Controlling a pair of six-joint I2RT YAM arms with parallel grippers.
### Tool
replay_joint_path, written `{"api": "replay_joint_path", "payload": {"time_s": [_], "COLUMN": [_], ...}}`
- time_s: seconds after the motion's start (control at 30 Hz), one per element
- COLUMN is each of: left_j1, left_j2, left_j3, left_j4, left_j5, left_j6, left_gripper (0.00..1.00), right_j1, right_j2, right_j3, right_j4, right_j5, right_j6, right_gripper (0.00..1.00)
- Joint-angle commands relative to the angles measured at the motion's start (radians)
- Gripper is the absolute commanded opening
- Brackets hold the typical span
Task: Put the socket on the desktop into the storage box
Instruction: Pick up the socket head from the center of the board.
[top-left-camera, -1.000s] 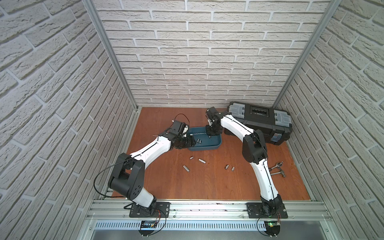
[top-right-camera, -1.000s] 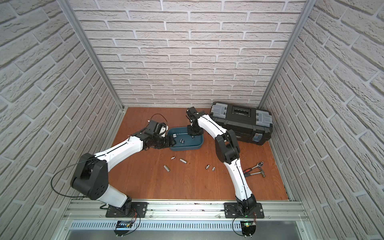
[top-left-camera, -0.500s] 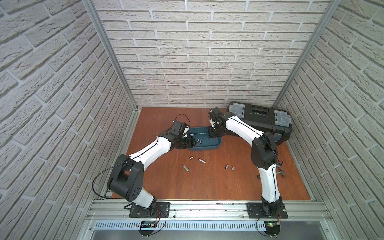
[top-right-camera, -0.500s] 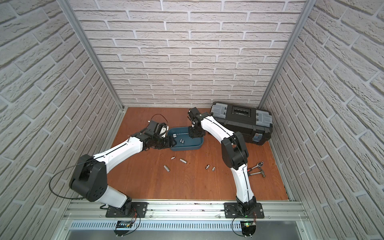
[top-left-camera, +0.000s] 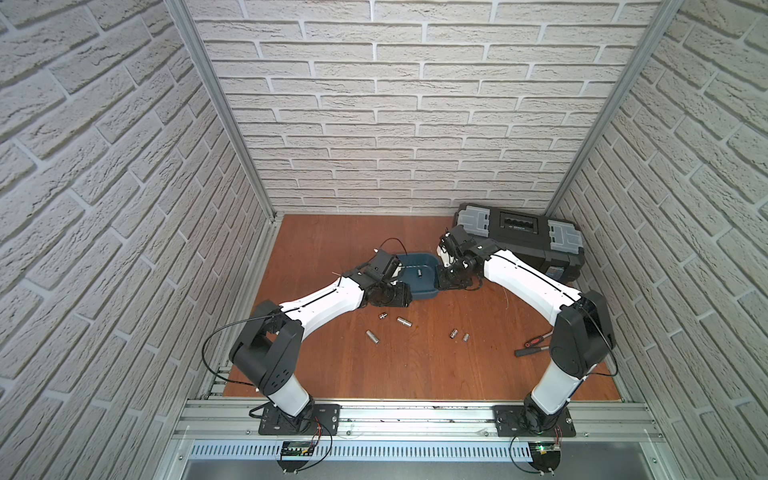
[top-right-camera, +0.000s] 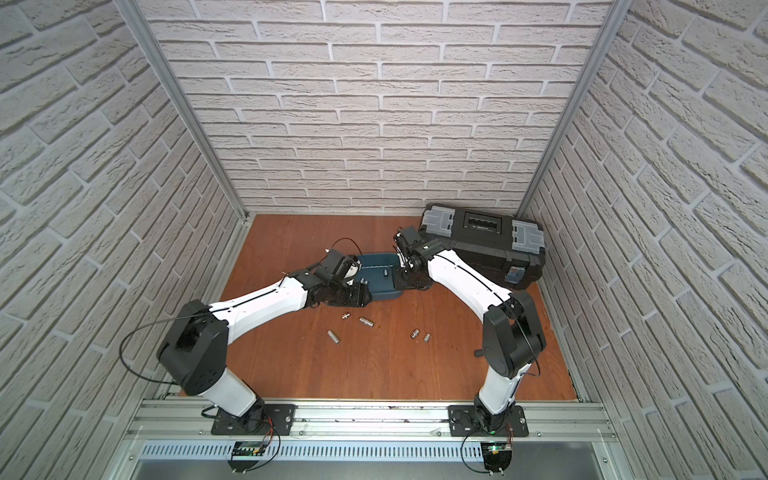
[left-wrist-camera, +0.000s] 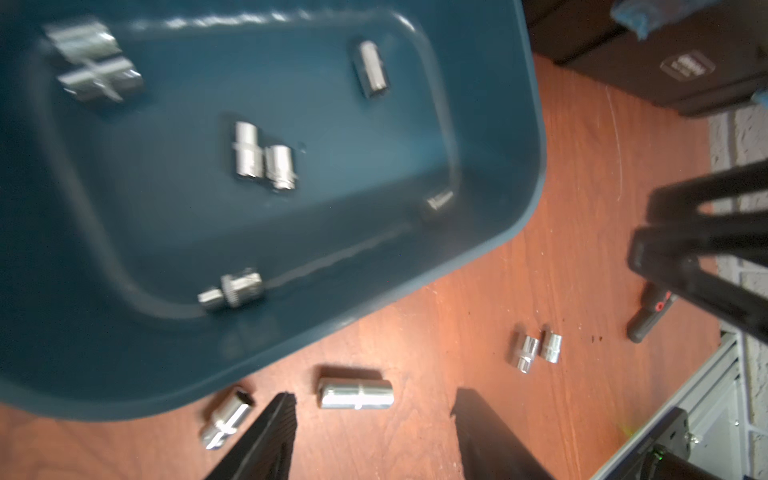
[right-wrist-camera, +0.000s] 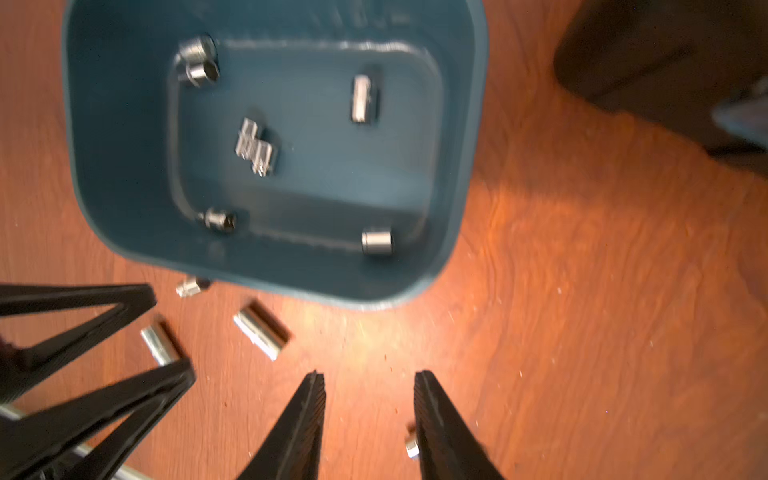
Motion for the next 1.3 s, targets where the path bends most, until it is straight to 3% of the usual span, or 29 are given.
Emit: {"api": "replay_joint_path", "payload": {"time_s": [0.0, 0.2, 0.73, 0.97, 1.27], "left_j1": [-0.04, -0.088, -0.121, -0.134, -0.147], "left_j2": [0.019, 0.037, -0.033, -0.014, 0.018], "left_j3": [0.042, 0.062, 0.02, 0.009, 0.004], "left_j4": [0.023, -0.001, -0.066, -0.06, -0.042], "left_j5": [-0.029, -0.02, 0.097, 0.135, 0.192], "left_j6": [-0.016, -0.009, 0.142, 0.179, 0.233], "left_gripper": [0.65, 0.66, 0.65, 0.65, 0.65], "right_j1": [-0.009, -0.019, 0.008, 0.033, 0.068], "right_j2": [-0.081, -0.183, -0.42, -0.43, -0.331], "right_j3": [-0.064, -0.162, -0.399, -0.447, -0.475], "right_j4": [0.017, -0.007, -0.067, -0.065, 0.005], "right_j5": [0.0, 0.015, 0.177, 0.203, 0.205], "right_j6": [0.021, 0.037, 0.281, 0.338, 0.369], "right_gripper": [0.42, 0.43, 0.42, 0.41, 0.41]}}
